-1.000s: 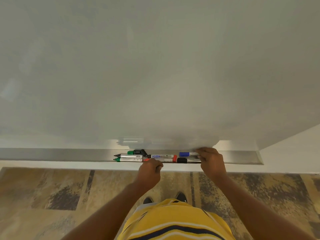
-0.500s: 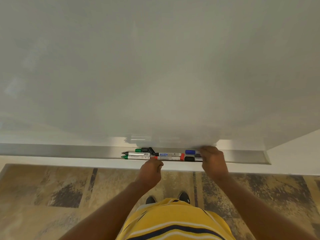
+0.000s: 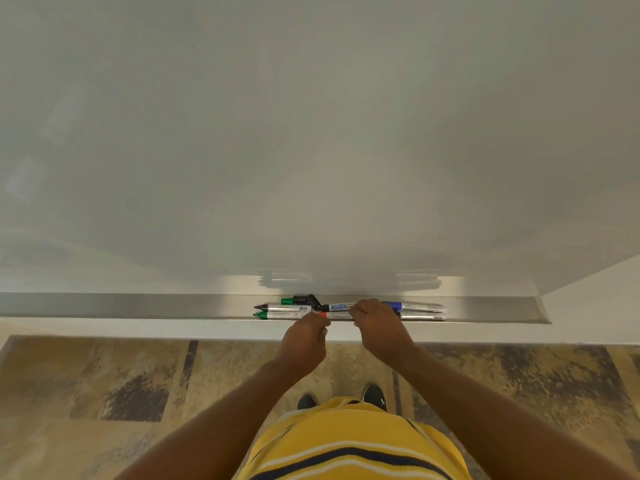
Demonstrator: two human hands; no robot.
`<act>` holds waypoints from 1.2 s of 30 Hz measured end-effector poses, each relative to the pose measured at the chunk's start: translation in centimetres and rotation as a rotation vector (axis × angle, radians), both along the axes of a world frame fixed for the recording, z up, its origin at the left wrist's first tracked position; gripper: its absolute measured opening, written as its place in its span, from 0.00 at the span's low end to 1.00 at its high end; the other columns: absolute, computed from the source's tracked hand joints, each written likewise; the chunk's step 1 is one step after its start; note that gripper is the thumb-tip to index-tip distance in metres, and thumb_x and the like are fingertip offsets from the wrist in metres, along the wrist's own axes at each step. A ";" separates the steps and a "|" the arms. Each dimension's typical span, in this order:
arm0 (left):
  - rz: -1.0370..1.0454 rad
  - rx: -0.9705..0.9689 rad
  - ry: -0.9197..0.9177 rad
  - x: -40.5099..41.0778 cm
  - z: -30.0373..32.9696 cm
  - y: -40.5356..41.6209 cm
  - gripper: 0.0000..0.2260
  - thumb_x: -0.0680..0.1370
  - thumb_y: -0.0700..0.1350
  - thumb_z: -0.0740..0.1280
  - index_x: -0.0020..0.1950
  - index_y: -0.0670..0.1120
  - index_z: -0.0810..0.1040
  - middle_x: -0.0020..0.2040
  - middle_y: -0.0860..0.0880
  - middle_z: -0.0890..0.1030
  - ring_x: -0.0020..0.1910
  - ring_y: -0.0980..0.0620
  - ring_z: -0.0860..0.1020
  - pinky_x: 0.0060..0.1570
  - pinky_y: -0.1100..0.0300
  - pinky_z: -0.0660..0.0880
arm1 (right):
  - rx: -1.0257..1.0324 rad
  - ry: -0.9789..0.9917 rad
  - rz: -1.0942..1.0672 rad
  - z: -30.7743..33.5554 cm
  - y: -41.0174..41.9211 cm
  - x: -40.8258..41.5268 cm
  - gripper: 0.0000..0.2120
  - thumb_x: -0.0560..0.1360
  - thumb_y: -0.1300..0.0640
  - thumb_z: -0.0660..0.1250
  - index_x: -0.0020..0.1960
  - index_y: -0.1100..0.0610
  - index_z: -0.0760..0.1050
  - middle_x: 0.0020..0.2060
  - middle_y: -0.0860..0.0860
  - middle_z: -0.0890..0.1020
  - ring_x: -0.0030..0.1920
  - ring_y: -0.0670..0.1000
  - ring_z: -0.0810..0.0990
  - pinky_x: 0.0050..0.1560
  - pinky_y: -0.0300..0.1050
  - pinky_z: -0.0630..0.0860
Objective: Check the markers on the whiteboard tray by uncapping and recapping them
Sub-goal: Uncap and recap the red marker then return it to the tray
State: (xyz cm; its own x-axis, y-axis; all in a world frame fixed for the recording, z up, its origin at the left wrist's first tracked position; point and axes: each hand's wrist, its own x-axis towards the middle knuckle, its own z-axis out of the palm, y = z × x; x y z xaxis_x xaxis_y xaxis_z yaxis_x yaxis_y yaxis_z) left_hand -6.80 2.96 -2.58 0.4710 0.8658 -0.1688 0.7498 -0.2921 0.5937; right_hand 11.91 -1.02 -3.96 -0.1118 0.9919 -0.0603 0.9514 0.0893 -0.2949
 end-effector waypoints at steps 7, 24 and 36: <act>0.009 0.015 -0.009 -0.6 -0.2 0.3 0.12 0.80 0.41 0.61 0.61 0.46 0.77 0.54 0.45 0.82 0.49 0.48 0.79 0.50 0.57 0.76 | -0.007 -0.058 -0.013 0.4 0.6 -0.6 0.16 0.68 0.68 0.69 0.55 0.61 0.77 0.50 0.59 0.79 0.50 0.59 0.76 0.51 0.55 0.75; -0.085 0.077 -0.030 4.5 0.8 0.4 0.10 0.80 0.44 0.61 0.58 0.46 0.79 0.49 0.47 0.80 0.45 0.49 0.77 0.42 0.61 0.72 | 0.078 0.268 -0.387 3.8 -1.0 5.7 0.09 0.71 0.69 0.68 0.49 0.59 0.78 0.44 0.56 0.80 0.42 0.56 0.77 0.43 0.41 0.72; -0.371 0.155 0.343 10.8 1.6 1.6 0.13 0.77 0.42 0.64 0.60 0.49 0.76 0.48 0.45 0.82 0.47 0.45 0.80 0.46 0.54 0.76 | 0.100 0.299 -0.472 3.7 -3.5 8.6 0.09 0.73 0.66 0.69 0.51 0.56 0.77 0.45 0.53 0.82 0.39 0.48 0.75 0.42 0.36 0.71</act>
State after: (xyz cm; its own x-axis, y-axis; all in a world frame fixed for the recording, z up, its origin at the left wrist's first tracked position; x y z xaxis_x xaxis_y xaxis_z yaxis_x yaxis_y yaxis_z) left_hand 3.99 4.55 -0.94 0.6907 0.6784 -0.2504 0.7229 -0.6398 0.2607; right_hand 20.47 -4.54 -0.24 0.3474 0.9377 0.0030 0.7714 -0.2840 -0.5694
